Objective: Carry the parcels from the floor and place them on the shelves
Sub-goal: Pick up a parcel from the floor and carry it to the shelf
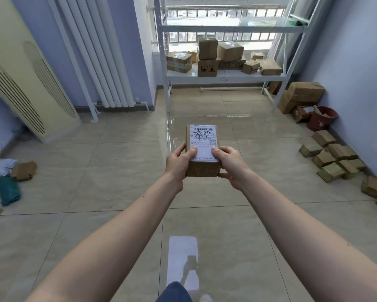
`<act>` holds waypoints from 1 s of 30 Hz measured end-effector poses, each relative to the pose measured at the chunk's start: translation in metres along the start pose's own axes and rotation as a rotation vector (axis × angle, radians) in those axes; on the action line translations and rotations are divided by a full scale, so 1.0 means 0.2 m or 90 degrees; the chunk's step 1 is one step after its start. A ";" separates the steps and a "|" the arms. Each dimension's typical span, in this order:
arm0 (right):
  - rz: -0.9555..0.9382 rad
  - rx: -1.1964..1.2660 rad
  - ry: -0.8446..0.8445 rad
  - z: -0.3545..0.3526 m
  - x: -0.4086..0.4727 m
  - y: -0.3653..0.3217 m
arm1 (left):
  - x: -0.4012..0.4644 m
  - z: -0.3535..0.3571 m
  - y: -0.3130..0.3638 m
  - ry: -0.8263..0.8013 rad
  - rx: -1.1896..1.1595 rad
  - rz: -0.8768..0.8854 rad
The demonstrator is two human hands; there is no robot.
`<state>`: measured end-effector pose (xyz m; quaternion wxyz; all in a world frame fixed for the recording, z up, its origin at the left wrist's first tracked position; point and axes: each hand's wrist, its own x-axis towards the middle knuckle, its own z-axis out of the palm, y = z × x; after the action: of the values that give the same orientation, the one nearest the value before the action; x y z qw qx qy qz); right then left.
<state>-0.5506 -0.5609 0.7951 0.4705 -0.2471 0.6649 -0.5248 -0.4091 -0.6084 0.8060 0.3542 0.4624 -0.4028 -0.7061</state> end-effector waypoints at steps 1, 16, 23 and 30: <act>0.000 -0.005 -0.002 0.00 0.07 -0.03 | 0.07 0.01 0.03 0.001 0.001 -0.001; -0.021 0.030 0.015 0.33 1.24 -0.55 | 1.33 0.00 0.58 -0.060 0.040 0.020; -0.019 0.039 0.033 0.42 1.75 -0.75 | 1.86 0.02 0.79 -0.087 0.052 0.013; -0.021 0.034 0.032 0.45 2.36 -0.97 | 2.46 0.13 0.99 -0.087 0.063 0.019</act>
<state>-0.7077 -1.0544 0.8021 0.4510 -0.2322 0.6584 -0.5560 -0.5662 -1.1153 0.8086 0.3132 0.4240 -0.4669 -0.7100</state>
